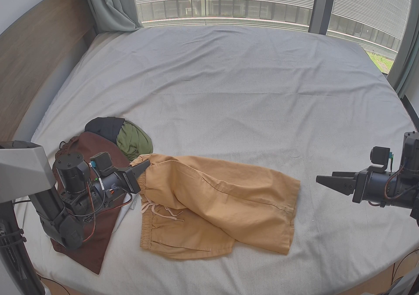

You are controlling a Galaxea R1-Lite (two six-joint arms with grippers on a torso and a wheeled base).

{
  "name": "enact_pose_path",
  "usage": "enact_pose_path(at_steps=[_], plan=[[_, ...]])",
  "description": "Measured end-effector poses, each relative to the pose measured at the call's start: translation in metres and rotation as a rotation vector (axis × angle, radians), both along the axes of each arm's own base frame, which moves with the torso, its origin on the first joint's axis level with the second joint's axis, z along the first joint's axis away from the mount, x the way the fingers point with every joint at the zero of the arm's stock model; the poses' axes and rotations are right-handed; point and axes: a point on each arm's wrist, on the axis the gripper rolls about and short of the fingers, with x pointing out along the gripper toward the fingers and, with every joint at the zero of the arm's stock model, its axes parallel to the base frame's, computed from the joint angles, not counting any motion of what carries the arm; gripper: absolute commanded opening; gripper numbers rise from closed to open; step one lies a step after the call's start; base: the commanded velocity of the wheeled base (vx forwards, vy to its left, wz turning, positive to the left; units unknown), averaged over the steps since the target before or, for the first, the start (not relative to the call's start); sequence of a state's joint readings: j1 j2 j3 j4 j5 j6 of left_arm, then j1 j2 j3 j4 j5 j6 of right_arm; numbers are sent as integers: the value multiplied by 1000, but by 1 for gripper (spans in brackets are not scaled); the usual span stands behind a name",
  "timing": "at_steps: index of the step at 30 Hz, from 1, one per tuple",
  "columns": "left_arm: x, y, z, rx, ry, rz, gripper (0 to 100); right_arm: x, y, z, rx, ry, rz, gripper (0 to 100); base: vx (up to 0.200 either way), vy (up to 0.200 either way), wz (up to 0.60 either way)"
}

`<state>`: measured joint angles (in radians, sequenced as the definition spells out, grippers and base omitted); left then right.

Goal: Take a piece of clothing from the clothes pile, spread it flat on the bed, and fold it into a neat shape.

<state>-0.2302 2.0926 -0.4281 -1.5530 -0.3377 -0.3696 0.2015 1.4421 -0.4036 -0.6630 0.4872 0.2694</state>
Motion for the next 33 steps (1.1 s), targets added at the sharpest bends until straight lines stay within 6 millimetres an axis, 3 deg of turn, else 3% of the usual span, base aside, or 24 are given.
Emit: enact_pose_path(at_steps=[17, 33], plan=[[1, 0, -2, 3, 3, 1, 0, 19, 12, -33, 27, 142, 10, 100, 0, 0, 0], [2, 0, -1, 2, 0, 1, 0, 35, 16, -77, 5, 238, 4, 100, 0, 0, 0]])
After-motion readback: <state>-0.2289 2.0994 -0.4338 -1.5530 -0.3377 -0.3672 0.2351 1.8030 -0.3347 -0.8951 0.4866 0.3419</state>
